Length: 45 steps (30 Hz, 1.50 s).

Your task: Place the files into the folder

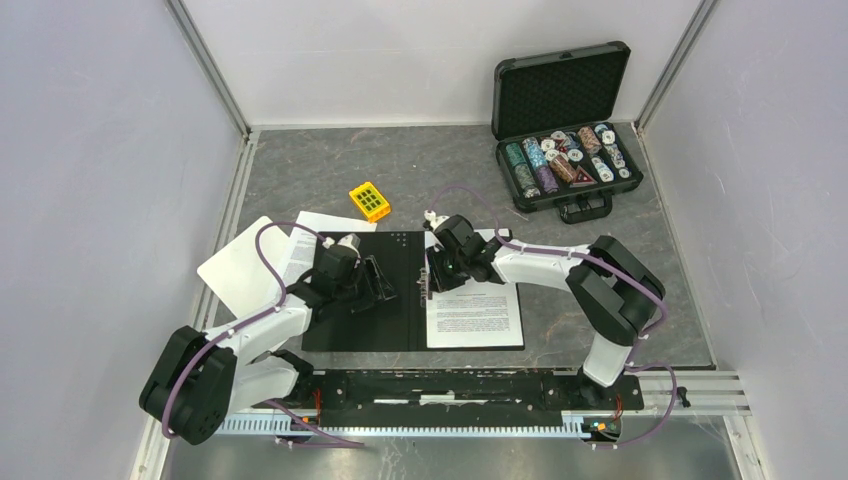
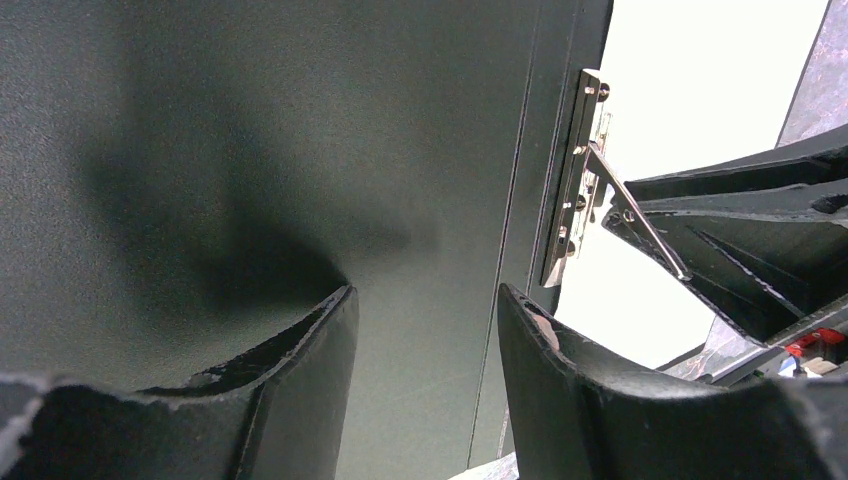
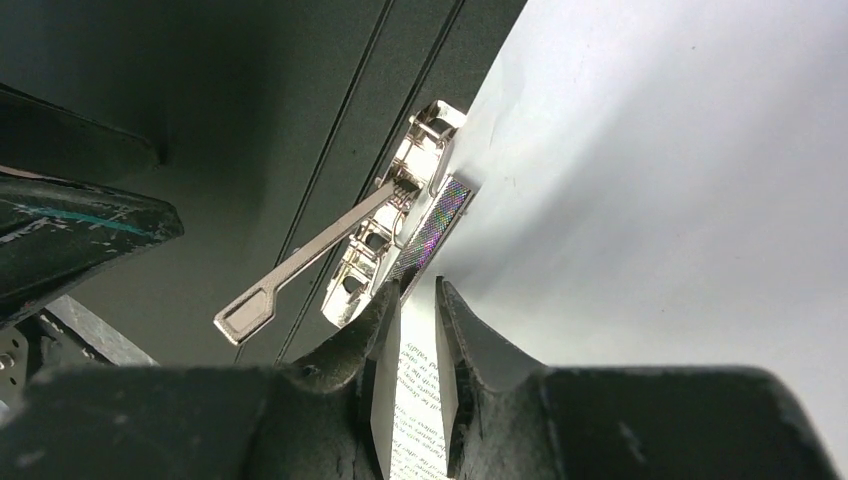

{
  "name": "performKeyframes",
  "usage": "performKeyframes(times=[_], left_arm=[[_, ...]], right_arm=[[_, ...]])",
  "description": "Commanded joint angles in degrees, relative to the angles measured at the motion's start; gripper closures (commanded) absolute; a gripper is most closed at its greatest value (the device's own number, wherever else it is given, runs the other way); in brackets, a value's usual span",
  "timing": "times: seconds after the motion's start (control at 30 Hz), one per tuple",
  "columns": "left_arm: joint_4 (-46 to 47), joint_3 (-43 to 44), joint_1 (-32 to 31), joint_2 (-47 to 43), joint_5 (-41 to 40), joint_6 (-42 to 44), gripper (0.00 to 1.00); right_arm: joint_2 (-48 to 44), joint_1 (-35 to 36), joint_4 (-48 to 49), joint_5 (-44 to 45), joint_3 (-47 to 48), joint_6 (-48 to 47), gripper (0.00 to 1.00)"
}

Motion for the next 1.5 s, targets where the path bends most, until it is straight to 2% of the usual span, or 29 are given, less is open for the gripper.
performKeyframes(times=[0.0, 0.3, 0.57, 0.87, 1.17, 1.47], left_arm=[[-0.77, -1.26, 0.36, 0.74, -0.85, -1.29, 0.39], [-0.69, -1.15, 0.35, 0.69, -0.59, -1.07, 0.39], [-0.52, -1.41, 0.41, 0.55, -0.11, -1.06, 0.39], [-0.40, -1.54, 0.42, 1.01, -0.32, -0.71, 0.39], [-0.72, -1.01, 0.45, 1.81, -1.00, -0.45, 0.39], [-0.68, -0.75, 0.45, 2.53, -1.47, -0.54, 0.39]], right_arm=[[-4.05, 0.10, 0.30, -0.23, 1.09, 1.20, 0.75], [-6.63, -1.03, 6.71, -1.07, -0.52, 6.91, 0.75], [-2.53, -1.16, 8.01, -5.41, 2.76, 9.01, 0.70], [-3.56, -1.21, 11.31, -8.38, -2.52, 9.30, 0.70], [-4.84, -1.08, 11.83, -8.80, -7.28, 8.14, 0.75], [-3.84, -0.27, 13.50, -5.99, -13.33, 6.02, 0.85]])
